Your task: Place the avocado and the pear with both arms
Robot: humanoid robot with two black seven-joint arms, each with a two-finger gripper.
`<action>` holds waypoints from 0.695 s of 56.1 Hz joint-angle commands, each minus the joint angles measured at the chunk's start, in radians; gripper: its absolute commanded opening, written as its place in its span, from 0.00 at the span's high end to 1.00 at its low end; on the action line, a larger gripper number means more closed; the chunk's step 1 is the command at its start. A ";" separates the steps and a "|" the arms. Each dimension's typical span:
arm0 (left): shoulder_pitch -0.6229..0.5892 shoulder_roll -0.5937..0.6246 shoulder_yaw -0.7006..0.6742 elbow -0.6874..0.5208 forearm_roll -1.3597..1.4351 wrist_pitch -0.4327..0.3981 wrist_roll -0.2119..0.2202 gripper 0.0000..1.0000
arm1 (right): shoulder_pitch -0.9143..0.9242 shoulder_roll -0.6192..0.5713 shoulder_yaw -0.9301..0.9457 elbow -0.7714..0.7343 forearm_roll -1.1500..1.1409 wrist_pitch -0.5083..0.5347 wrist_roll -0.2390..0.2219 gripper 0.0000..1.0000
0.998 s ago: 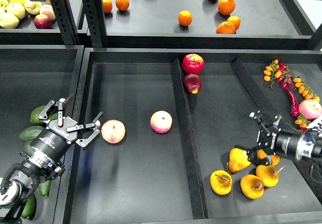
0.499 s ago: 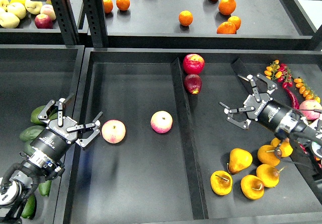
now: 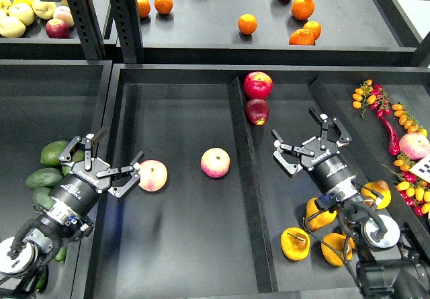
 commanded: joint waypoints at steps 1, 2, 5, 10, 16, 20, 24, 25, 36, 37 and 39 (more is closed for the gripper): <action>0.003 0.000 -0.001 -0.002 -0.002 0.000 -0.002 0.01 | -0.079 0.000 -0.024 0.053 0.078 -0.010 0.001 0.00; 0.005 0.000 -0.001 -0.002 -0.002 0.000 -0.002 0.01 | -0.093 0.000 -0.024 0.062 0.080 -0.010 0.001 0.00; 0.005 0.000 0.000 -0.002 -0.002 0.000 -0.002 0.01 | -0.126 0.000 -0.030 0.082 0.081 -0.009 0.001 0.00; 0.011 0.000 0.005 -0.008 -0.002 0.000 -0.003 0.01 | -0.189 0.000 -0.061 0.128 0.086 0.003 -0.003 0.00; 0.012 0.000 0.007 -0.008 -0.002 0.000 -0.003 0.01 | -0.226 0.000 -0.104 0.179 0.086 0.019 -0.001 0.00; 0.012 0.000 0.008 -0.014 -0.002 0.000 -0.005 0.01 | -0.243 0.000 -0.144 0.200 0.086 0.020 -0.001 0.00; 0.012 0.000 0.010 -0.022 -0.002 0.000 -0.003 0.01 | -0.249 0.000 -0.169 0.214 0.084 -0.003 0.002 0.00; 0.012 0.000 0.010 -0.023 -0.002 0.000 -0.003 0.01 | -0.249 0.000 -0.172 0.214 0.084 -0.010 0.002 0.00; 0.009 0.000 0.013 -0.044 -0.002 0.000 -0.005 0.01 | -0.236 0.000 -0.152 0.269 0.093 -0.156 0.002 0.00; 0.009 0.000 0.013 -0.048 -0.002 0.000 -0.005 0.01 | -0.232 0.000 -0.149 0.269 0.093 -0.156 0.002 0.00; 0.009 0.000 0.013 -0.055 -0.002 0.000 -0.011 0.01 | -0.225 0.000 -0.144 0.269 0.093 -0.161 0.002 0.00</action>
